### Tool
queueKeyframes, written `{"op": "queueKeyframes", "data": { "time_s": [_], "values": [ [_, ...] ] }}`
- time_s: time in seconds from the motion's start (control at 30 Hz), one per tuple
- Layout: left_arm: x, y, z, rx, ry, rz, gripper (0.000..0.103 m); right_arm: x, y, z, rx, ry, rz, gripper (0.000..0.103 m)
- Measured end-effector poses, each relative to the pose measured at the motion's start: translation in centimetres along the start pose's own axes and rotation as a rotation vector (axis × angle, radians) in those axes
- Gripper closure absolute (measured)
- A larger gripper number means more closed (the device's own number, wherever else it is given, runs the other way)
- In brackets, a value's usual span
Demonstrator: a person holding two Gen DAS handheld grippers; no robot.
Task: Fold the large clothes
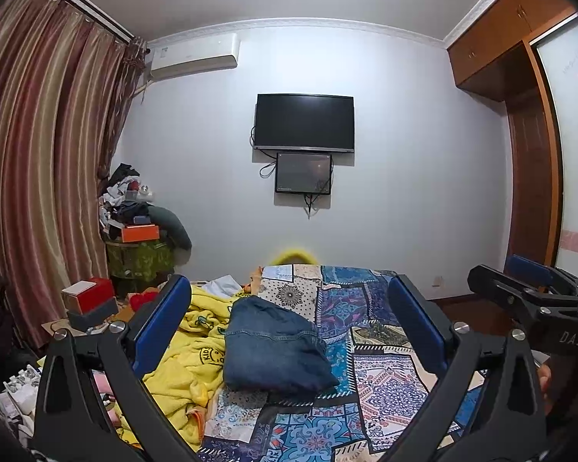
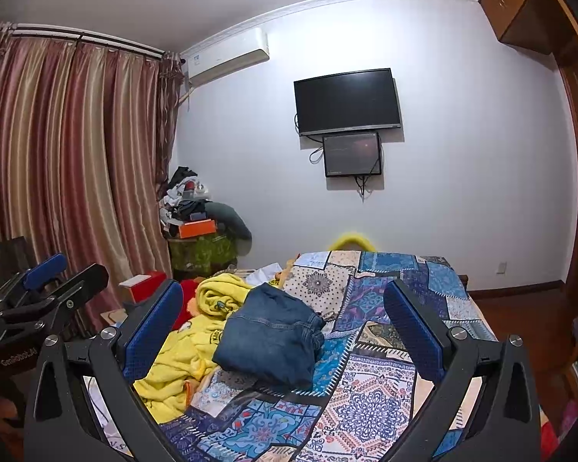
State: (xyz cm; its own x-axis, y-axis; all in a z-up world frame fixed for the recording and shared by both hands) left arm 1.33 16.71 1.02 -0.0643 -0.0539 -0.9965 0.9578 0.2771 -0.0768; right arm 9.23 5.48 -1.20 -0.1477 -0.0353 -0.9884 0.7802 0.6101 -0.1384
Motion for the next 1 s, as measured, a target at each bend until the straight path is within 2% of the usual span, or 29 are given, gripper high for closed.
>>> {"op": "queueKeyframes", "data": {
  "time_s": [0.2,1.0],
  "values": [
    [0.2,0.6,0.3,0.039,-0.005,-0.032,0.0,-0.1,0.0,0.3,0.008,0.01,0.0,0.0],
    [1.1,1.6,0.3,0.051,-0.009,-0.051,0.0,0.3,0.9,0.7,0.021,0.027,-0.02,0.0]
  ]
}}
Point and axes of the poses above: each gripper's, at about its wrist camera, not at the fingertips, and y roughly the way its jaws point, z to its right, x to its underside, the point moved 5 cm from there along y, roughly the way its jaws point, and after that the axes turned 1 degree about -z, right-handed, at the moved point
